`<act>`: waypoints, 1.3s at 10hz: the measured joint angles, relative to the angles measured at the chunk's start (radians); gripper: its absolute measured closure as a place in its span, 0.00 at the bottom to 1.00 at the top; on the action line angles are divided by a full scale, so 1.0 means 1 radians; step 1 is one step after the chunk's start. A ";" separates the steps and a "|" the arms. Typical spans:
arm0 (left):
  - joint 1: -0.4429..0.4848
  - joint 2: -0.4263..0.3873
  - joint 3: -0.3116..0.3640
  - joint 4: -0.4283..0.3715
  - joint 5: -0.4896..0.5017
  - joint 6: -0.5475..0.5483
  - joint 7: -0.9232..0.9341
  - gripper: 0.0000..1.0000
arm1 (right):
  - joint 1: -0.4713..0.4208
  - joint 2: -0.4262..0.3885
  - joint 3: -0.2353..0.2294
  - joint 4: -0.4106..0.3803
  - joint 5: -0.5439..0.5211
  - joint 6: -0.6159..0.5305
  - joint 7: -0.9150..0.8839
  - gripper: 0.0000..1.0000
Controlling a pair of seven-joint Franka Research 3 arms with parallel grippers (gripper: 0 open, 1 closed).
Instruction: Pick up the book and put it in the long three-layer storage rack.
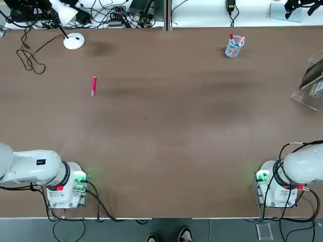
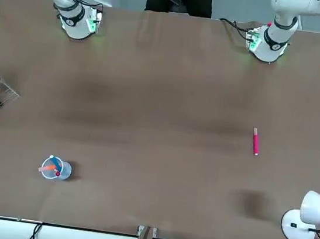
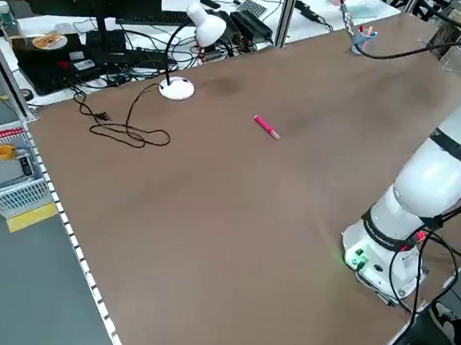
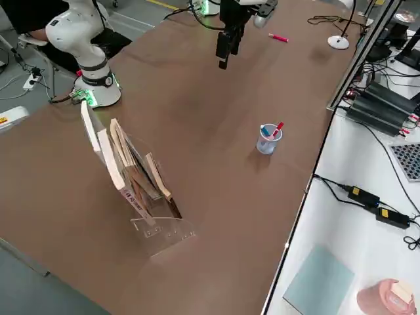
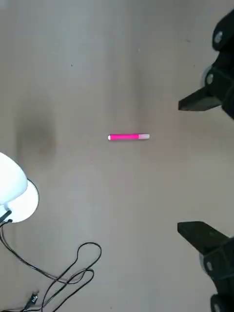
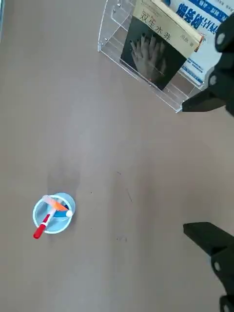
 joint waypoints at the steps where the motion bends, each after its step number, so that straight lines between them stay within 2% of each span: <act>1: 0.000 0.000 0.000 0.000 0.000 0.000 0.000 0.00 | 0.000 -0.007 0.000 -0.002 0.000 -0.004 -0.004 0.00; 13: -0.002 0.000 -0.003 0.000 0.000 0.000 0.000 0.00 | 0.001 -0.013 -0.004 -0.007 0.001 -0.012 -0.010 0.00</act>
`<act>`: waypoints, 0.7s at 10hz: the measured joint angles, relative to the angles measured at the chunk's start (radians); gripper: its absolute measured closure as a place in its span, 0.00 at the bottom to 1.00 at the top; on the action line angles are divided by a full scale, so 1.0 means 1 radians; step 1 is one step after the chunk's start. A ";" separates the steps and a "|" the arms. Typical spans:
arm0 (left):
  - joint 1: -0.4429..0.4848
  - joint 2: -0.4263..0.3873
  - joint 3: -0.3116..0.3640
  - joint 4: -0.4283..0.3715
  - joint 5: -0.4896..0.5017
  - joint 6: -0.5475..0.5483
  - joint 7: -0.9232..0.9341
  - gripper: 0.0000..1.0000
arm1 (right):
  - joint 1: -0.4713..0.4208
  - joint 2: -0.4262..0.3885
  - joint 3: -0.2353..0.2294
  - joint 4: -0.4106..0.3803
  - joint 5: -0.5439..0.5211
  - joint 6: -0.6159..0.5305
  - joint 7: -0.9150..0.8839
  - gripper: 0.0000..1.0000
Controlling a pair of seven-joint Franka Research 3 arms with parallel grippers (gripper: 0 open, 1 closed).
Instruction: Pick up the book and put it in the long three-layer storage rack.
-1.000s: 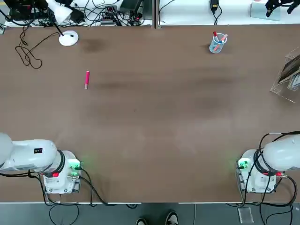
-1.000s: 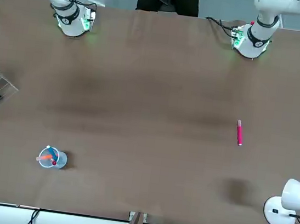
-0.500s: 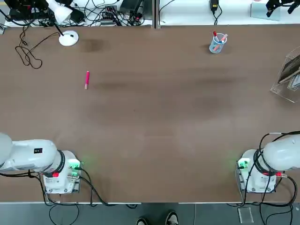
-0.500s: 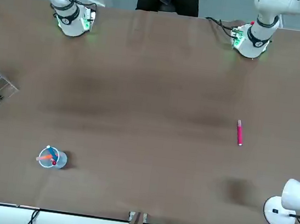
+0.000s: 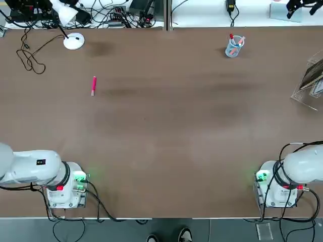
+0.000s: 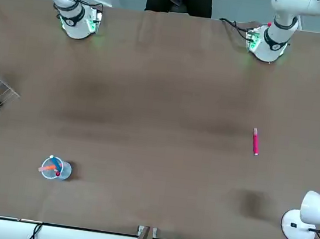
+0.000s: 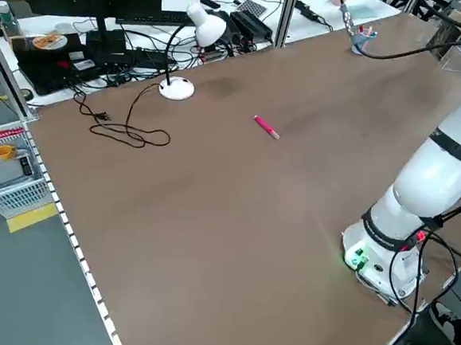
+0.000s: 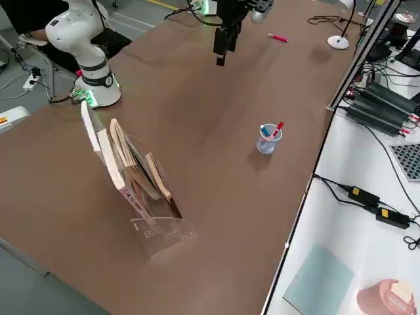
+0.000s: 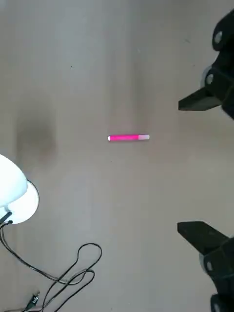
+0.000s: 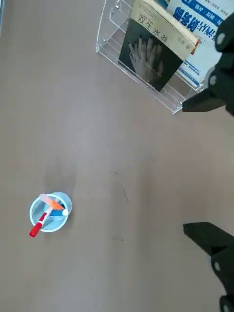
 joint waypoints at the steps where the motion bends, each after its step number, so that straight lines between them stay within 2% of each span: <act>1: 0.000 0.000 0.000 0.000 0.000 0.000 0.000 0.00 | 0.000 0.000 0.000 0.000 0.000 0.000 0.000 0.00; 7: 0.000 0.000 0.000 0.000 0.000 -0.004 0.000 0.00 | 0.006 -0.008 0.003 0.042 0.000 -0.032 0.001 0.00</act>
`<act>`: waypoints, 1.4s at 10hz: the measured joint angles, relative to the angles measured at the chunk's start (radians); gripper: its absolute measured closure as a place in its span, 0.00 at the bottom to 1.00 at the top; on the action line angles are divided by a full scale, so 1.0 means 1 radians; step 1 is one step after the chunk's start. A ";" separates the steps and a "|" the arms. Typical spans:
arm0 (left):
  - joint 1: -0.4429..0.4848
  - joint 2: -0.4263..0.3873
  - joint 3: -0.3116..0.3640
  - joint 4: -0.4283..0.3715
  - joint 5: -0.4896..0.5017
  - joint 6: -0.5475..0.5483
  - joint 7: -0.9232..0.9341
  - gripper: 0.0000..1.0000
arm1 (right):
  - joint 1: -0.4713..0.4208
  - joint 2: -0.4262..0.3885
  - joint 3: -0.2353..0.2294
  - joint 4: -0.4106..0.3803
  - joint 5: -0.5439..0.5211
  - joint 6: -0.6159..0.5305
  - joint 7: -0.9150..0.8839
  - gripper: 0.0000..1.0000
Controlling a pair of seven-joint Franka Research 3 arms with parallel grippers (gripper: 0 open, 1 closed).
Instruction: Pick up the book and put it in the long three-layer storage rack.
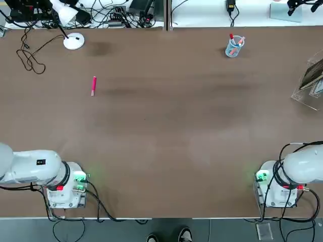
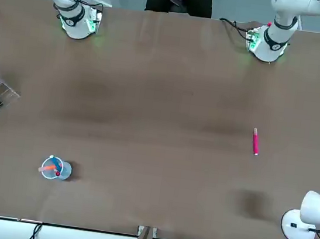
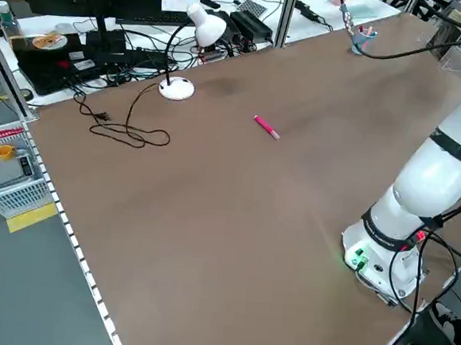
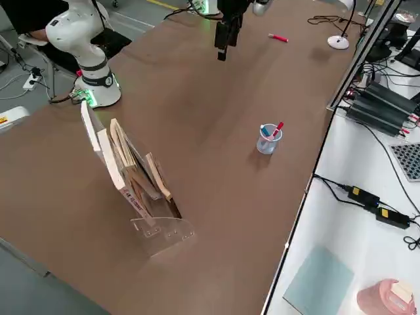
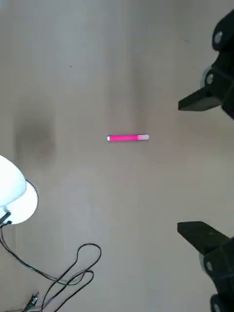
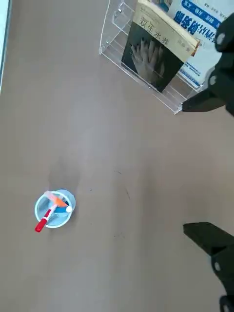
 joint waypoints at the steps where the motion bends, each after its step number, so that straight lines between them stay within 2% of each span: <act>1: 0.000 0.000 0.000 0.000 0.000 0.000 0.000 0.00 | 0.003 -0.003 0.001 0.015 0.001 -0.017 0.006 0.00; 6: 0.000 0.000 0.000 0.000 0.000 0.000 0.000 0.00 | 0.048 -0.006 0.002 0.024 0.001 -0.057 0.087 0.00; 14: -0.002 0.000 0.000 0.000 0.000 0.000 0.000 0.00 | 0.050 -0.004 -0.007 0.017 0.021 -0.057 0.109 0.00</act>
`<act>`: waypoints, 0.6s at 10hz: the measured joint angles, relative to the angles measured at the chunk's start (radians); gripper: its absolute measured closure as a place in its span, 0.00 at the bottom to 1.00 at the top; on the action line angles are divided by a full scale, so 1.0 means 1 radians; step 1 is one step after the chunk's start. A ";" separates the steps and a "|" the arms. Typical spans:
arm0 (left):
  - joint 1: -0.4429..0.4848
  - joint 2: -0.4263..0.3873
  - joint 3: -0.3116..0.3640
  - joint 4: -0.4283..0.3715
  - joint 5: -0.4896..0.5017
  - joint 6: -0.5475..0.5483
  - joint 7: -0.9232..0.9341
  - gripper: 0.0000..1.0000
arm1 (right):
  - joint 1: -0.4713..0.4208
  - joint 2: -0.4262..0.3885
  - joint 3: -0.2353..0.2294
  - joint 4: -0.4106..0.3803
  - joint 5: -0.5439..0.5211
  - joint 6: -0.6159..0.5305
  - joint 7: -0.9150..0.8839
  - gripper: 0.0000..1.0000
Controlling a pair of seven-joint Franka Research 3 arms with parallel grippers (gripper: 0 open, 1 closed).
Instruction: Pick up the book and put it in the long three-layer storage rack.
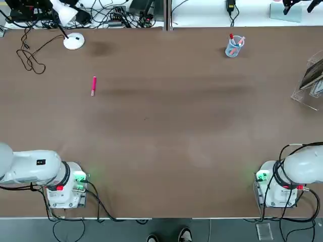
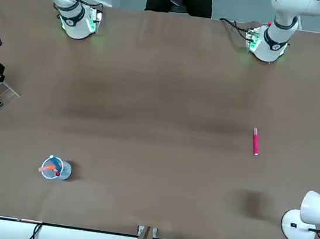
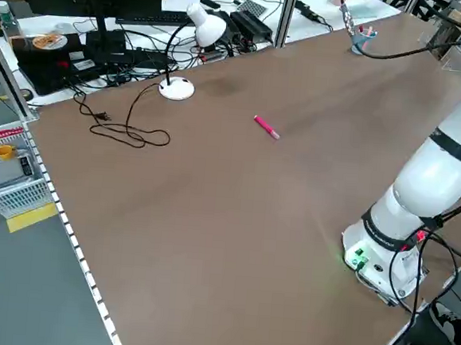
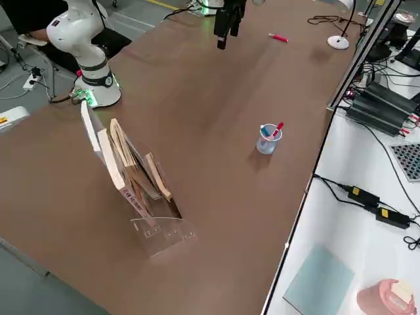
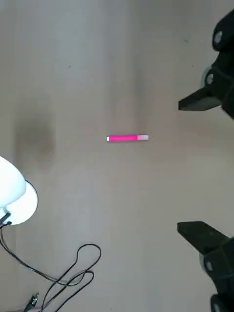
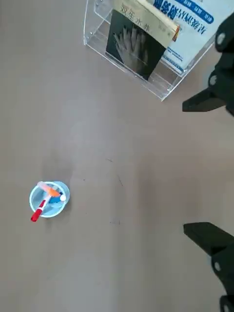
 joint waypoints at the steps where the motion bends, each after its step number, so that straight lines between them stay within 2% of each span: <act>1: 0.000 0.000 0.000 0.000 0.000 0.000 0.000 0.00 | 0.000 0.000 0.000 0.000 0.003 0.002 0.001 0.00; 6: 0.000 0.000 0.000 0.000 0.000 0.000 0.000 0.00 | 0.002 0.000 0.000 -0.002 0.011 0.024 0.001 0.00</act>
